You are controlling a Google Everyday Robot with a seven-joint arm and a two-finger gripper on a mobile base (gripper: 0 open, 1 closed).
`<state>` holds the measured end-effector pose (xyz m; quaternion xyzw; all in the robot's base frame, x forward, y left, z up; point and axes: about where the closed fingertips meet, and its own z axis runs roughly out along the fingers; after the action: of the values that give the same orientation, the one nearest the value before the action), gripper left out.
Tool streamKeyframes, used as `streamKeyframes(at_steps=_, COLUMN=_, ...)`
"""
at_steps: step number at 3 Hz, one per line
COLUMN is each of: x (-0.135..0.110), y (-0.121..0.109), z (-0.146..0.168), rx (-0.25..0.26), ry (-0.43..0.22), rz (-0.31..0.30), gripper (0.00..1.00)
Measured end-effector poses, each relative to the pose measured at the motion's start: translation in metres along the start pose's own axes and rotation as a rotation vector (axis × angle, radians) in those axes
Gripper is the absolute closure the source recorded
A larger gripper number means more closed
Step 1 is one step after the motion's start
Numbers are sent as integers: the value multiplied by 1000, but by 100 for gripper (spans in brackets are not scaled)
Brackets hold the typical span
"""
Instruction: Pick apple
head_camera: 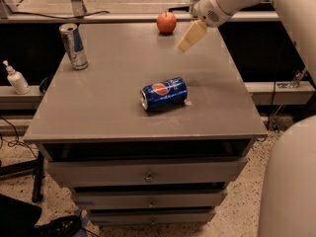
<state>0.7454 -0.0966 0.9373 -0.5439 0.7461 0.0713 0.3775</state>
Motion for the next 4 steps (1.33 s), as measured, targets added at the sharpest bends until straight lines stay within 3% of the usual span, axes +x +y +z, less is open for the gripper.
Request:
streamKeyframes(at_steps=1, x=0, y=0, z=1, rx=-1, ry=1, rz=0, gripper=0)
streamKeyframes(at_steps=2, x=5, y=-13, z=12, rx=26, ry=-39, rz=34, gripper=0)
streamKeyframes(at_steps=4, x=46, y=-90, z=37, rx=173, ry=-207, rz=210, gripper=0)
